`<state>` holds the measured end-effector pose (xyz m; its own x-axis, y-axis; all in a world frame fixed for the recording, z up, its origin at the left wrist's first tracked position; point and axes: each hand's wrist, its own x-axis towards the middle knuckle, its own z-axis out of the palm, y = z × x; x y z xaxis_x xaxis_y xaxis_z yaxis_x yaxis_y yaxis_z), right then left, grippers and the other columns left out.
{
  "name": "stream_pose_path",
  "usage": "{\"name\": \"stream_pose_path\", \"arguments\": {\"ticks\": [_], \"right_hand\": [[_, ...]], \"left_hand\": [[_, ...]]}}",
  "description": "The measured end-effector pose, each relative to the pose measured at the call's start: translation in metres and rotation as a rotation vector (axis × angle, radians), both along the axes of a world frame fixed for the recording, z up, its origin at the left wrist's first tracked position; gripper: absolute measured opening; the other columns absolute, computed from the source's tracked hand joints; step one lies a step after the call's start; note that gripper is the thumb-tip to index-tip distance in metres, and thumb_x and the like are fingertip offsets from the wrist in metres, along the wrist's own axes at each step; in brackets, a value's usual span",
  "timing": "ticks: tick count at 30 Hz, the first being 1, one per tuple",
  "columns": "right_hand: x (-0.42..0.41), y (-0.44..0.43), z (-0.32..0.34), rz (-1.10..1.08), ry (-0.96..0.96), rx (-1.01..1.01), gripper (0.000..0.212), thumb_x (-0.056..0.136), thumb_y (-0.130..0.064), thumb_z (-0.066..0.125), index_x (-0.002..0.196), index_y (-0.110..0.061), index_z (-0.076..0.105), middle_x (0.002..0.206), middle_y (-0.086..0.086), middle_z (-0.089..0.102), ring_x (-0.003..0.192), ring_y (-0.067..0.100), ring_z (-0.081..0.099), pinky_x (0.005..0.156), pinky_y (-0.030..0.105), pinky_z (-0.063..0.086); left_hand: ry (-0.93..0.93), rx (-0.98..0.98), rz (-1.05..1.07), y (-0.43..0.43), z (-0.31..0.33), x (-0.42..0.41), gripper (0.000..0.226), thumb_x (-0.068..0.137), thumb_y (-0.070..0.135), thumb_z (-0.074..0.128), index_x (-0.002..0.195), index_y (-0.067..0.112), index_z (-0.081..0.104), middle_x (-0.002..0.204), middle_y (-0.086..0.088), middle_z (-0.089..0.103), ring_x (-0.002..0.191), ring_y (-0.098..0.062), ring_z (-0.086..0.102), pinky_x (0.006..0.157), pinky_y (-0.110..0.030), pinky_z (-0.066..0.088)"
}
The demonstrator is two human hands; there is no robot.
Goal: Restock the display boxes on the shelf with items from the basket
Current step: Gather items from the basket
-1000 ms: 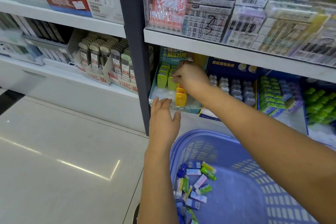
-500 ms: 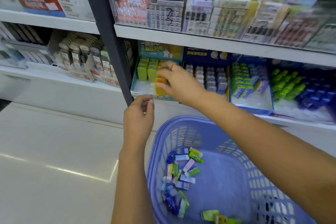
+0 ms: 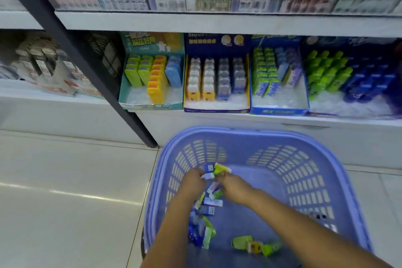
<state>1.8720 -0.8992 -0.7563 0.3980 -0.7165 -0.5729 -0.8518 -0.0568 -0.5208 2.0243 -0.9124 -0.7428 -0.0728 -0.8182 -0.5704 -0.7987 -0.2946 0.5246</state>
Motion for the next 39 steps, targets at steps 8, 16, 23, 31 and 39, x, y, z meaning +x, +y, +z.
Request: {"name": "stream_pose_path", "arguments": {"ticks": [8, 16, 23, 31, 39], "right_hand": [[-0.004, -0.001, -0.048, -0.115, -0.057, 0.05, 0.03, 0.098, -0.023, 0.045, 0.126, -0.018, 0.053, 0.128, 0.01, 0.058, 0.114, 0.029, 0.056, 0.097, 0.032, 0.045], [-0.016, 0.0, -0.065, -0.231, 0.042, 0.05, 0.042, 0.102, -0.032, 0.022, 0.124, -0.009, 0.051, 0.133, 0.016, 0.052, 0.121, 0.033, 0.05, 0.101, 0.037, 0.04], [-0.05, 0.008, -0.066, -0.244, 0.202, 0.244, 0.032, 0.078, -0.018, 0.07, 0.106, -0.006, 0.062, 0.118, 0.016, 0.062, 0.11, 0.03, 0.059, 0.087, 0.032, 0.045], [-0.074, -0.001, -0.025, -0.38, -0.017, 0.186, 0.025, 0.098, -0.03, 0.042, 0.107, -0.016, 0.06, 0.106, 0.007, 0.061, 0.108, 0.026, 0.059, 0.071, 0.025, 0.037], [-0.093, -0.023, 0.095, -0.514, -0.508, 0.32, 0.043, 0.099, -0.042, 0.037, 0.104, -0.008, 0.063, 0.075, 0.006, 0.057, 0.06, 0.015, 0.048, 0.062, 0.023, 0.042]], "left_hand": [[-0.042, 0.017, -0.005, -0.004, -0.046, -0.028, 0.039, 0.094, 0.003, 0.046, 0.132, 0.002, 0.049, 0.135, -0.018, 0.05, 0.12, -0.025, 0.05, 0.098, -0.024, 0.037], [-0.317, -0.133, -0.123, -0.005, -0.074, -0.024, 0.037, 0.094, 0.006, 0.04, 0.13, 0.011, 0.047, 0.134, -0.011, 0.046, 0.123, -0.026, 0.043, 0.099, -0.032, 0.036], [-0.511, -0.061, -0.342, 0.002, -0.086, -0.03, 0.038, 0.096, 0.012, 0.041, 0.134, 0.014, 0.045, 0.134, -0.01, 0.049, 0.13, -0.029, 0.037, 0.098, -0.037, 0.042], [0.103, -0.082, 0.285, 0.002, -0.042, -0.056, 0.034, 0.091, 0.024, 0.06, 0.06, 0.016, 0.049, 0.065, -0.016, 0.058, 0.067, -0.028, 0.056, 0.067, -0.037, 0.046], [0.937, 0.092, 0.683, 0.0, 0.049, -0.074, 0.013, 0.09, 0.013, 0.059, 0.078, 0.009, 0.061, 0.06, -0.003, 0.057, 0.054, -0.013, 0.055, 0.051, -0.022, 0.049]]}}
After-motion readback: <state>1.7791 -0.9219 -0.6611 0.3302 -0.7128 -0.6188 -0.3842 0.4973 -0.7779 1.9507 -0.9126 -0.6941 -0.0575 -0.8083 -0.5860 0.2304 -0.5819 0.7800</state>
